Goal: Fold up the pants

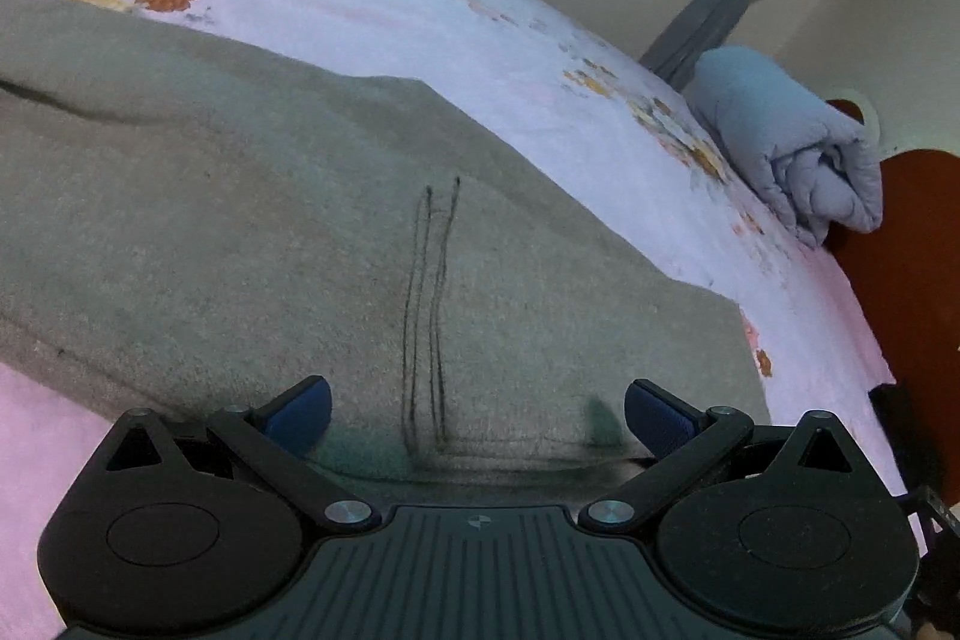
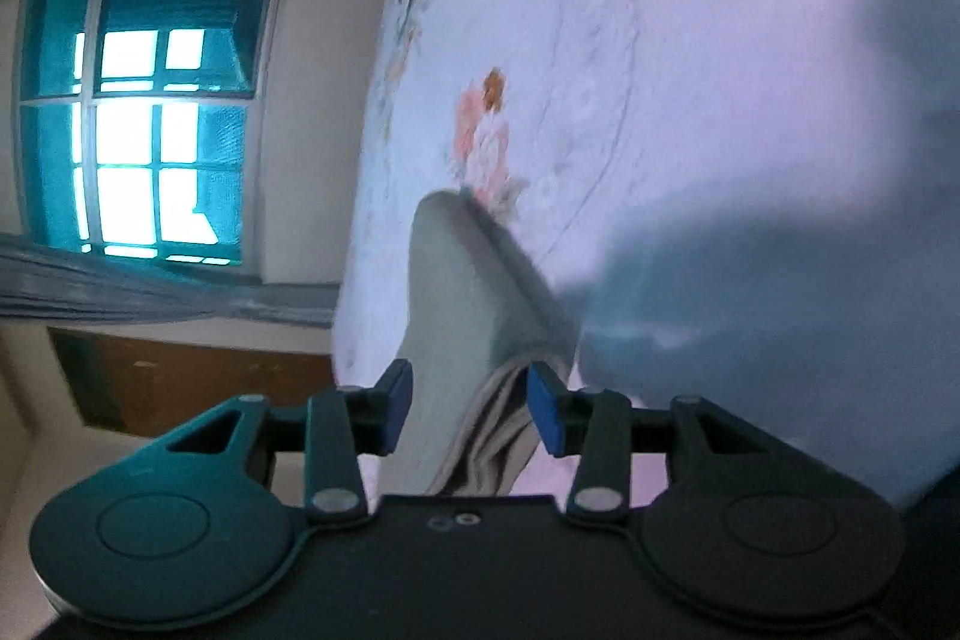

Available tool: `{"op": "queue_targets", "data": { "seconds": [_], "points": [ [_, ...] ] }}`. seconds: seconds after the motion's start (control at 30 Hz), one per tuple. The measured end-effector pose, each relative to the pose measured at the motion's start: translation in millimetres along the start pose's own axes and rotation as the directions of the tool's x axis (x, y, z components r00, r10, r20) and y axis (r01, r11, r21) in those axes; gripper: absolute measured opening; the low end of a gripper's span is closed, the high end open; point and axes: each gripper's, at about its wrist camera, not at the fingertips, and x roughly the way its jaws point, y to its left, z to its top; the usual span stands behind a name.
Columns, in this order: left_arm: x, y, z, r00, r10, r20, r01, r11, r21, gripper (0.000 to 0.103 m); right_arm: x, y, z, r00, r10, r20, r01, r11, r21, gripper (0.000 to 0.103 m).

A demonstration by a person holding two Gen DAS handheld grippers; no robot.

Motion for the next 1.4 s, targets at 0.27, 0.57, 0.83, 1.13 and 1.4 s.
{"op": "queue_targets", "data": {
  "seconds": [0.27,0.57,0.83,1.13,1.4],
  "points": [
    [9,0,2,1.000,0.011,-0.012,-0.011,1.000,0.015,0.103,25,-9,1,0.998,0.060,0.011,-0.061,0.988,0.142,0.034],
    [9,-8,0,0.999,0.024,-0.021,-0.021,0.994,0.103,0.103,23,-1,-9,0.990,-0.044,0.134,0.038,0.998,0.054,0.018],
    [12,-16,-1,1.000,-0.031,0.003,0.031,0.993,0.116,0.093,-1,10,-5,0.995,0.027,0.093,-0.025,0.999,-0.022,0.055],
    [17,-2,3,0.998,-0.064,0.007,0.064,0.997,0.047,0.046,-5,9,-2,0.994,0.042,0.103,-0.038,0.998,-0.044,0.061],
    [-19,-12,10,0.989,-0.057,0.133,0.037,0.988,0.148,0.066,-5,6,-2,0.994,0.046,0.100,-0.042,0.998,-0.047,0.061]
  ]
}}
